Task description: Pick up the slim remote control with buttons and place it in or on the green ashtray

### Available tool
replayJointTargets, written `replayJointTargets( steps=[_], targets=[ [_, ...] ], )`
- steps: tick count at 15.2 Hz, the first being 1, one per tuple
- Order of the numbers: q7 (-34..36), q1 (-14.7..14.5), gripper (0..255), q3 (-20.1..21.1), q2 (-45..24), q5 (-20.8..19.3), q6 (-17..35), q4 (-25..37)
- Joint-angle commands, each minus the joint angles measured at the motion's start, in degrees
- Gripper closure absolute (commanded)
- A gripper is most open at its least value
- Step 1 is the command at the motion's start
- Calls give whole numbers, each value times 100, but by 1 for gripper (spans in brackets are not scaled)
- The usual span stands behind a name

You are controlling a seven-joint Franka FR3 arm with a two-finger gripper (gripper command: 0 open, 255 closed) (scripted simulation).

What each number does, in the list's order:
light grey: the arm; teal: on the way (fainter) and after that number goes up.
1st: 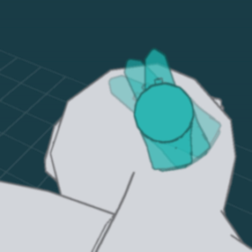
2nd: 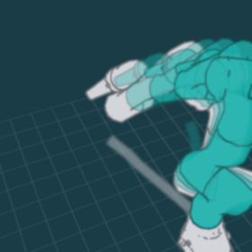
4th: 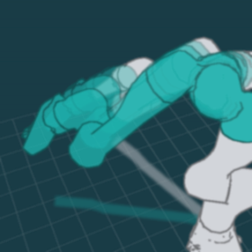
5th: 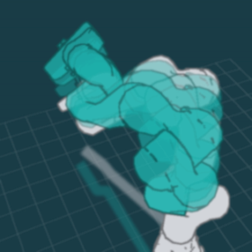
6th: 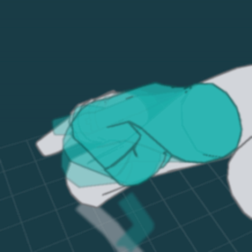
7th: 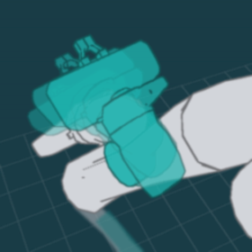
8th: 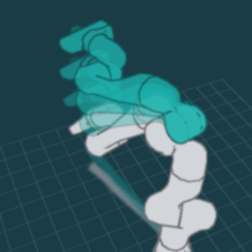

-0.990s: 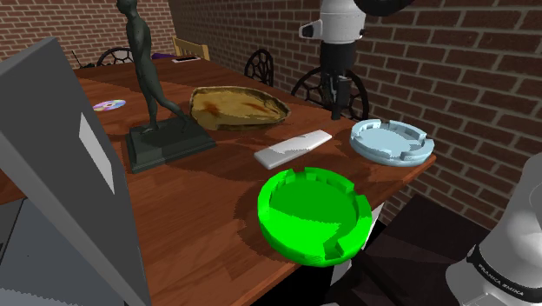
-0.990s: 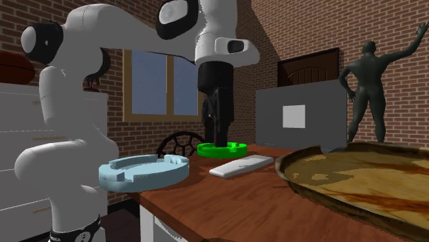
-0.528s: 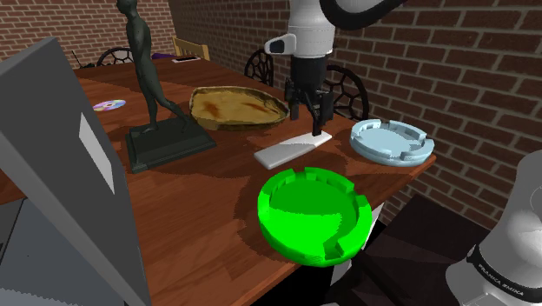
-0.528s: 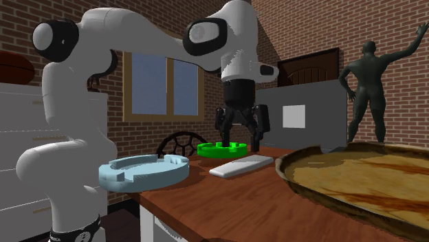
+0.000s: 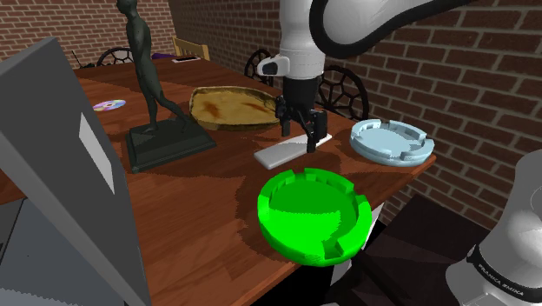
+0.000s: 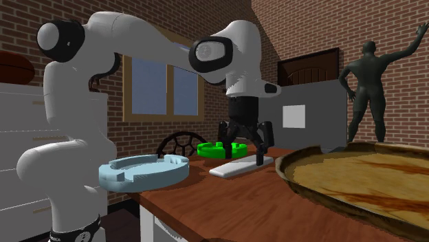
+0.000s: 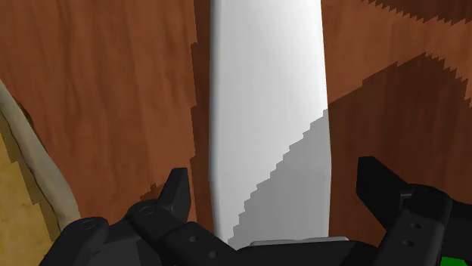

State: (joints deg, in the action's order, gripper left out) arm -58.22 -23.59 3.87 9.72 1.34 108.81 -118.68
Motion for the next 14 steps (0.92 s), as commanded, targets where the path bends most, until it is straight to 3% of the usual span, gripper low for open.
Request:
replayJointTargets(
  steps=[1, 8, 9, 14],
  targets=[
    [-11, 2, 0, -3, -22, -1, 128, -104],
    [-11, 2, 0, -3, -24, -1, 127, -102],
    [-11, 2, 255, -3, -24, -1, 127, -102],
    [-10, 2, 255, -3, -23, -1, 127, -103]
  ],
)
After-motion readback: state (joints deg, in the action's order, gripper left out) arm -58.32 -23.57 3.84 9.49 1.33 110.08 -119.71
